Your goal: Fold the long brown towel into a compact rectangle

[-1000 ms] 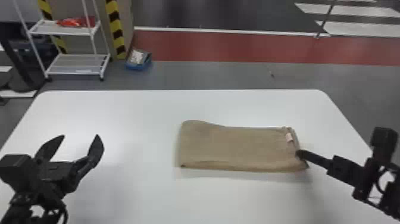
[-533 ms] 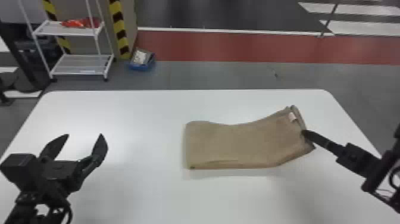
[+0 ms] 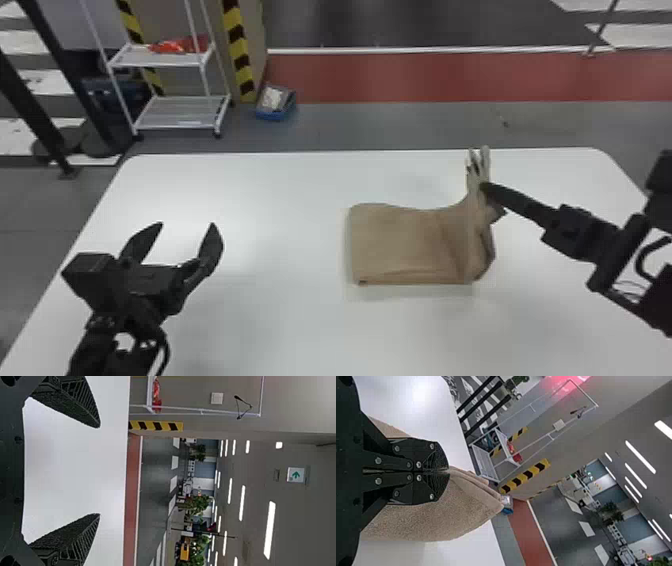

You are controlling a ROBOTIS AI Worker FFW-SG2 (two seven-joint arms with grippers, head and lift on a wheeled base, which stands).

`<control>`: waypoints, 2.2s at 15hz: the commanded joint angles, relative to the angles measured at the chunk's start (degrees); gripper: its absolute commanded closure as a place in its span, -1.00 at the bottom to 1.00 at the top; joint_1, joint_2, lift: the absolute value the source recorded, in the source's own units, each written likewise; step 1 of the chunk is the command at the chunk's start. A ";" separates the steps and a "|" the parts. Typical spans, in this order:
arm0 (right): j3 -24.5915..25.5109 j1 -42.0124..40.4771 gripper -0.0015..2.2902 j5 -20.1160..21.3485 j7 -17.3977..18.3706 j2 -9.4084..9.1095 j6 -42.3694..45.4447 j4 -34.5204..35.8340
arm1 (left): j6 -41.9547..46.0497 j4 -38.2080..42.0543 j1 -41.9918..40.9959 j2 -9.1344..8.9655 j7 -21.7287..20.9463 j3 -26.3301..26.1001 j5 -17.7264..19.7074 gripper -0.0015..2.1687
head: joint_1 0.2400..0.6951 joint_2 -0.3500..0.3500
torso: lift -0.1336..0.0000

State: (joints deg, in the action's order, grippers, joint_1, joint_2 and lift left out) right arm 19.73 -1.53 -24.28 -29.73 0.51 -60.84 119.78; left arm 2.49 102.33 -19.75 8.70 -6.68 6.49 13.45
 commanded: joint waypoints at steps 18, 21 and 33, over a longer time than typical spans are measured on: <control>-27.03 4.69 0.38 12.06 3.28 -0.56 0.23 -8.86 | 0.36 -0.29 -0.38 0.35 0.18 0.27 0.18 -0.92 | 1.00 0.85 | -0.87; -27.73 4.96 -0.94 11.09 1.87 -0.56 0.41 -10.79 | 1.07 -0.38 -0.38 0.35 0.35 0.27 0.44 -0.92 | 1.00 0.91 | -0.87; -32.48 15.24 0.77 16.37 3.63 -0.56 8.32 -26.79 | 1.59 -0.56 -0.56 0.35 0.27 0.10 0.53 -0.92 | 1.00 0.86 | -0.87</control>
State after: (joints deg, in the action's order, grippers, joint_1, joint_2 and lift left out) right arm -10.36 11.75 -10.03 -26.15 0.00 -51.65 95.58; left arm 3.92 101.77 -20.23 9.04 -6.42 6.52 13.97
